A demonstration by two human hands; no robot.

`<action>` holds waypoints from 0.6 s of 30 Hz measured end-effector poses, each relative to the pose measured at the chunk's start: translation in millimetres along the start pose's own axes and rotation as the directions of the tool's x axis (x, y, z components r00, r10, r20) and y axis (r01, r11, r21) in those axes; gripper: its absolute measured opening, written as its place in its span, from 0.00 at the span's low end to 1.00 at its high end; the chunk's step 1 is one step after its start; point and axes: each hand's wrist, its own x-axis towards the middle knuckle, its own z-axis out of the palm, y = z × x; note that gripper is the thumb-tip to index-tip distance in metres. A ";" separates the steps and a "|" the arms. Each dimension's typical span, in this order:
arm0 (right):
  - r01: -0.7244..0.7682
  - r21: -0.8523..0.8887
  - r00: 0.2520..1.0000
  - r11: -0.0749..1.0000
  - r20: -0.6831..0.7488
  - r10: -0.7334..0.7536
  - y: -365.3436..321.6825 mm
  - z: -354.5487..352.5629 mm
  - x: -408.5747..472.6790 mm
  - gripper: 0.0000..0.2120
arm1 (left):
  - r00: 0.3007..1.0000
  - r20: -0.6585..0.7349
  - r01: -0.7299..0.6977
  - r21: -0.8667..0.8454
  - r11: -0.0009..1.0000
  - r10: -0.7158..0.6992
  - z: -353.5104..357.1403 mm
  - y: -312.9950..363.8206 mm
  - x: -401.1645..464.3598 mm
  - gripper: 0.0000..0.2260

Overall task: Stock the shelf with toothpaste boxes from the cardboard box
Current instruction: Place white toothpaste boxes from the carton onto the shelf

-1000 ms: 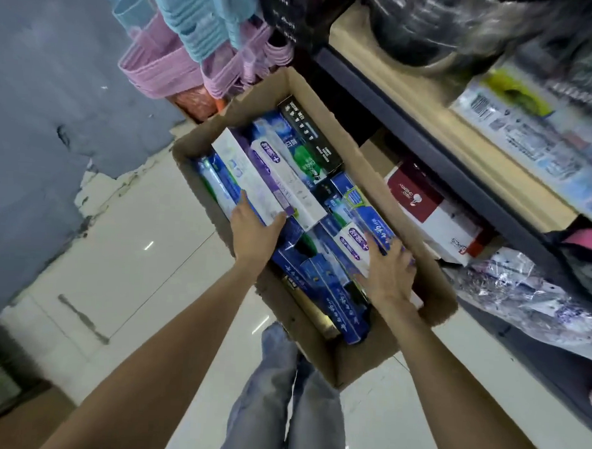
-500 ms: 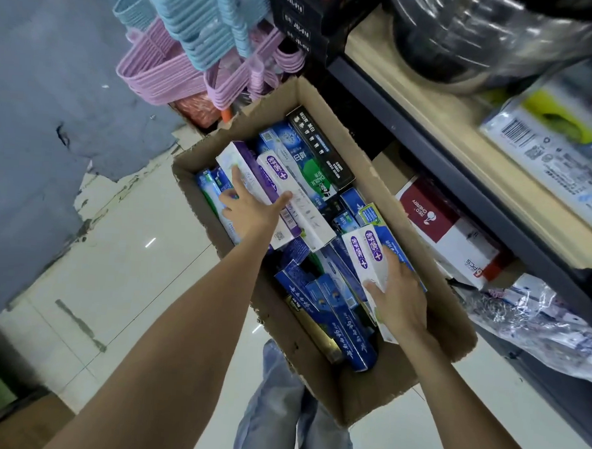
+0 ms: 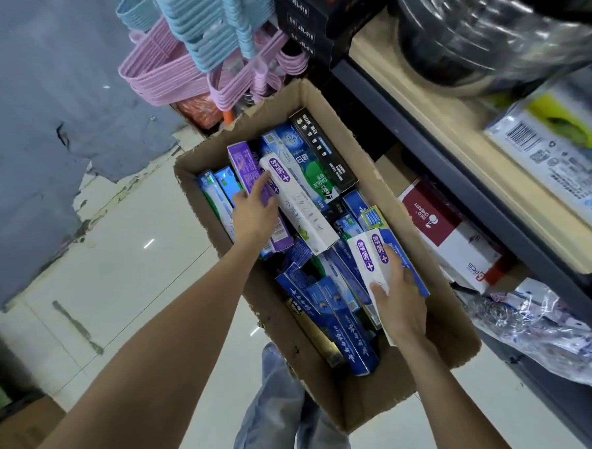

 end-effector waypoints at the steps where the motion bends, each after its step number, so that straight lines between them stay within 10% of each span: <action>1: 0.005 -0.022 1.000 1.000 -0.001 -0.005 -0.2 2.0 1.3 0.31 | 1.000 0.012 0.013 0.074 0.997 -0.014 4.6 4.9 0.0 0.23; 9: 0.024 0.078 0.999 0.997 -0.041 -0.021 -7.1 -6.7 -7.3 0.27 | 1.000 0.010 0.004 -0.244 0.970 -0.001 -11.3 -19.0 -11.4 0.24; 13: 0.008 0.248 1.000 0.969 -0.030 -0.001 -23.6 -36.4 -29.1 0.24 | 0.988 0.148 0.138 -0.663 0.736 -0.053 -55.3 -16.0 -41.3 0.39; 18: 0.041 0.413 0.998 0.910 -0.057 -0.019 -63.0 -110.5 -91.1 0.21 | 0.952 0.306 0.236 -0.704 0.670 -0.014 -128.8 19.7 -116.9 0.41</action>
